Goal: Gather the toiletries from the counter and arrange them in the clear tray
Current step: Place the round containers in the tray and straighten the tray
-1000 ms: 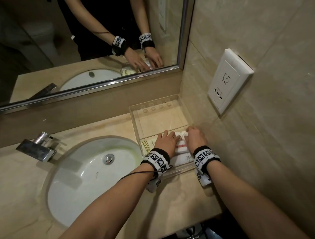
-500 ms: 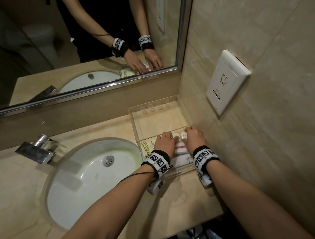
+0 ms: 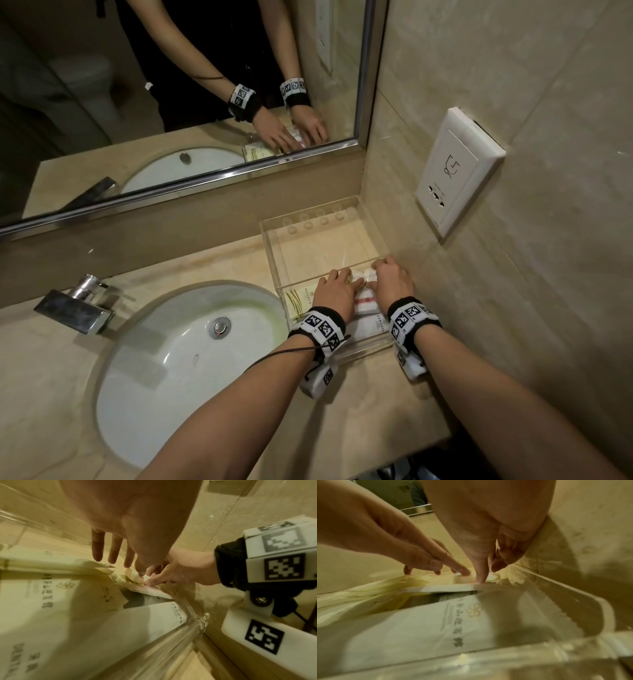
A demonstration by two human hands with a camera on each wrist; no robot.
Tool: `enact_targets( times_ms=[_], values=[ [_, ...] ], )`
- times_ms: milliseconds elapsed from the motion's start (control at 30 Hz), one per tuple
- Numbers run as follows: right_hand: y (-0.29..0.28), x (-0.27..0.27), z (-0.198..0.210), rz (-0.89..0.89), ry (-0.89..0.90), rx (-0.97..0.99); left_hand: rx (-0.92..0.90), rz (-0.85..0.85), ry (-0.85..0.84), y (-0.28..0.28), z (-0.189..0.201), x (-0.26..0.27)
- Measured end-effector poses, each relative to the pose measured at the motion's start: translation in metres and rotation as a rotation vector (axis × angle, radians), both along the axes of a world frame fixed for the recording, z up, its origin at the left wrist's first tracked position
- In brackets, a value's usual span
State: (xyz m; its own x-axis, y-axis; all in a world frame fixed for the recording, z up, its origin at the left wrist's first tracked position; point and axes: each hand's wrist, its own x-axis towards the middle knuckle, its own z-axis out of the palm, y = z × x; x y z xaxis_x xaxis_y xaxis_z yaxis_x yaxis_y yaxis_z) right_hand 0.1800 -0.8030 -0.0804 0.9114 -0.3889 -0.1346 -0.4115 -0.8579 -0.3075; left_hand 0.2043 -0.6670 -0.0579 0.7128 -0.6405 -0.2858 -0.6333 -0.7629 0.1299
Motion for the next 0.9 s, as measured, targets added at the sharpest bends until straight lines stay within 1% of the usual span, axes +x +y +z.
enact_targets(
  times_ms=[133,200,267,300,367,433,533,633,700,800,900],
  values=[
    [0.0,-0.003,0.004,-0.012,-0.007,0.029,-0.066,-0.016,0.03,0.005,-0.001,0.002],
    [0.0,-0.006,0.006,-0.032,-0.04,0.093,-0.171,0.01,0.073,0.013,0.001,0.005],
    [-0.001,-0.01,0.005,-0.063,-0.117,0.174,-0.288,0.077,0.095,0.027,0.005,0.011],
    [0.0,-0.012,0.004,-0.073,-0.151,0.211,-0.318,0.102,0.095,0.036,0.006,0.013],
    [0.003,-0.017,-0.001,-0.063,-0.183,0.27,-0.313,0.122,0.083,0.055,0.004,0.014],
    [0.01,-0.02,-0.002,-0.008,-0.186,0.325,-0.271,0.116,0.067,0.071,0.0,0.013],
    [0.02,-0.02,-0.003,0.039,-0.186,0.377,-0.253,0.128,0.057,0.079,-0.009,0.01],
    [0.028,-0.019,-0.001,0.025,-0.161,0.337,-0.276,0.152,0.05,0.077,-0.01,0.01],
    [0.031,-0.021,0.002,0.023,-0.18,0.318,-0.269,0.15,0.038,0.076,-0.01,0.01],
    [0.034,-0.027,0.002,0.13,-0.2,0.348,-0.247,0.134,0.023,0.077,-0.012,0.01],
    [0.04,-0.036,0.001,0.217,-0.131,0.332,-0.253,0.138,0.02,0.08,-0.013,0.009]
  ],
)
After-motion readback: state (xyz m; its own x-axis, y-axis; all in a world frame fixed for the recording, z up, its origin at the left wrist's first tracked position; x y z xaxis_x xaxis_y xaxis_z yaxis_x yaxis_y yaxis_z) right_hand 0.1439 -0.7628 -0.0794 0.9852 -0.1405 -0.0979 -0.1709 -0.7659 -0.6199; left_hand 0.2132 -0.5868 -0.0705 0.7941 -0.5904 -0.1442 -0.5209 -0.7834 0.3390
